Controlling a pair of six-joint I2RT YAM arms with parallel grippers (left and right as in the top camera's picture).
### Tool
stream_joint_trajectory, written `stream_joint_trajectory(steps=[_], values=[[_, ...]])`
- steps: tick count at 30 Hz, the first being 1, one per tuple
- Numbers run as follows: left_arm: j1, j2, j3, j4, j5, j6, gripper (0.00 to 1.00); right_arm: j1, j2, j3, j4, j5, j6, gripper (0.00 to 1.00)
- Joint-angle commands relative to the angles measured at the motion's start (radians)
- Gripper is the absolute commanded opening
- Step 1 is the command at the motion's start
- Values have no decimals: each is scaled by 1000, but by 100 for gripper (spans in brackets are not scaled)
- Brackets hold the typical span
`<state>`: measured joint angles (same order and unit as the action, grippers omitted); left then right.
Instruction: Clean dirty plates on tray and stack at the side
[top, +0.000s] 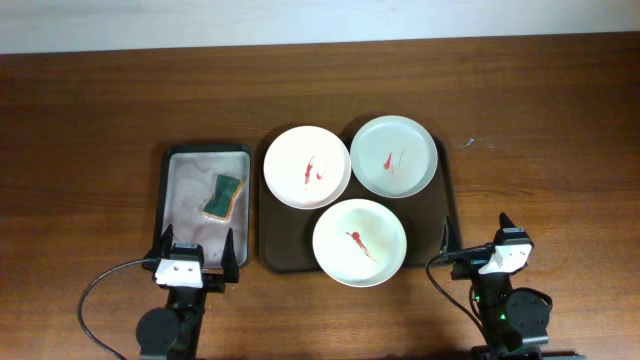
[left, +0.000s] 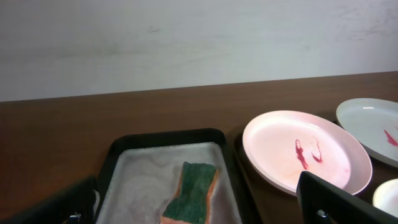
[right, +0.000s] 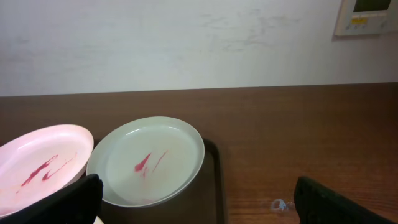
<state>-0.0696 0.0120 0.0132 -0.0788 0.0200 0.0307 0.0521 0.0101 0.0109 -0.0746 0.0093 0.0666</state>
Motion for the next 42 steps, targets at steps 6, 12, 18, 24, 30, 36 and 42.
stream_joint_trajectory(steps=[6, 12, 18, 24, 30, 36, 42], values=[[7, -3, 26, -60, 8, 15, 99, 0, -3, -3, -3, -52, 1, 99], [7, 105, 167, -209, -26, 14, 99, 0, 79, 155, -201, -64, 27, 99], [7, 331, 357, -315, -23, -27, 99, 0, 370, 417, -384, -110, 27, 99], [7, 629, 643, -558, 5, -27, 99, 0, 737, 751, -660, -180, 27, 99], [7, 973, 975, -850, 45, -38, 99, 0, 1028, 1047, -944, -183, 27, 99], [7, 1120, 1025, -930, 96, -38, 99, 0, 1092, 1064, -951, -237, 27, 99], [7, 1261, 1022, -584, -6, -37, 99, 0, 1092, 1064, -943, -242, 27, 99]])
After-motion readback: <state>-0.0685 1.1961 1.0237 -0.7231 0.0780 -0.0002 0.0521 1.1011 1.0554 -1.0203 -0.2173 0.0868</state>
